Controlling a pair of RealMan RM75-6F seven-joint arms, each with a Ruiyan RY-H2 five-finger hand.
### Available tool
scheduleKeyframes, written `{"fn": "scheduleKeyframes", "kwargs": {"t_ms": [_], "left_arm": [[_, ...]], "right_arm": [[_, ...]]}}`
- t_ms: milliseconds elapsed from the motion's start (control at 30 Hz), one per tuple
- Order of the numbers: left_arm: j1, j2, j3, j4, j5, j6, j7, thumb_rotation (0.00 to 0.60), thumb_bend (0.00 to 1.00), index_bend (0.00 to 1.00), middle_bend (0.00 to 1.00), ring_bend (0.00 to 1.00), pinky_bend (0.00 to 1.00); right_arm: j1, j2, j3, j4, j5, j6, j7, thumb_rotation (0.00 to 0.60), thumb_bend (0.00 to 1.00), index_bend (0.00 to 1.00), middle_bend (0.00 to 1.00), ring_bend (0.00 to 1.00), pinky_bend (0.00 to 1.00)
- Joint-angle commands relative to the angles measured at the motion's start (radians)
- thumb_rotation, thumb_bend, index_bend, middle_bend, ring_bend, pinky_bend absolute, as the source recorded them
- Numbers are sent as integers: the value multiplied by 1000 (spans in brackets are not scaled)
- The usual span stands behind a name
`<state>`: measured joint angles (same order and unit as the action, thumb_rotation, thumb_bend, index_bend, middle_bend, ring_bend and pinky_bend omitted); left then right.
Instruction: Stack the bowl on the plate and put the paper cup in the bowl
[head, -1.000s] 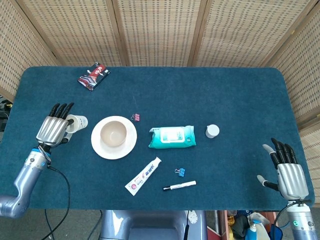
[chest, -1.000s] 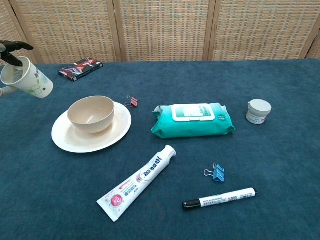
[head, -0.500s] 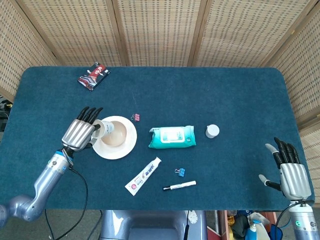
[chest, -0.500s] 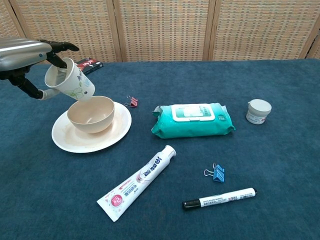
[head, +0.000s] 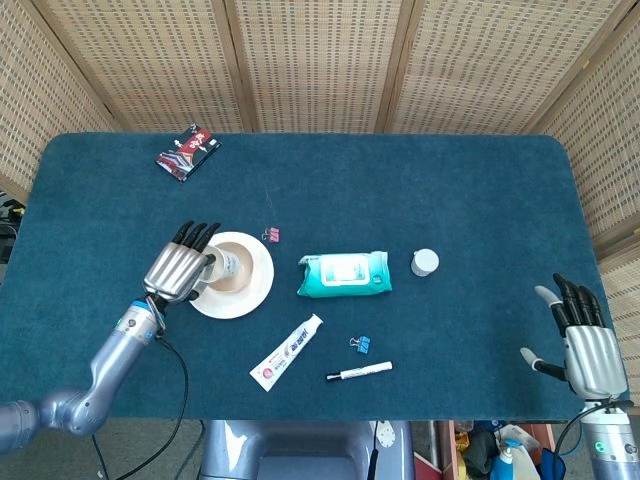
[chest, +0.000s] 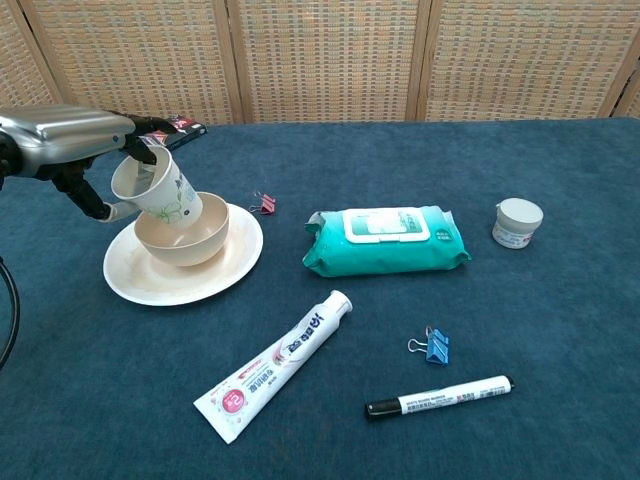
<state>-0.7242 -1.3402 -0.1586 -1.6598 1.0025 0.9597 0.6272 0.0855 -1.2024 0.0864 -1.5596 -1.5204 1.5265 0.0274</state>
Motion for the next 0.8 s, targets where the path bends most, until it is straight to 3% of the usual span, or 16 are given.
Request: {"fn": "scheduleKeyframes", "kwargs": {"t_ms": [33,567,800], "left_arm": [[-25,-24,6,22,-44,-13,31,600,410,621,22,0,0],[-87,-95,25,76,-133,-14,78,600,399,568,15,0,0],[-98,-100,29,85,-150,9,94,600,259,435,0,0,0]], "right_arm": [[0,0,0,1,0,0,2,600,134,123,0,0,0],[-4,6,7,9,12,3,27,600,134,123,0,0,0],[-5,7,7,12,12,2,32,600,134,123,0,0,0]]}}
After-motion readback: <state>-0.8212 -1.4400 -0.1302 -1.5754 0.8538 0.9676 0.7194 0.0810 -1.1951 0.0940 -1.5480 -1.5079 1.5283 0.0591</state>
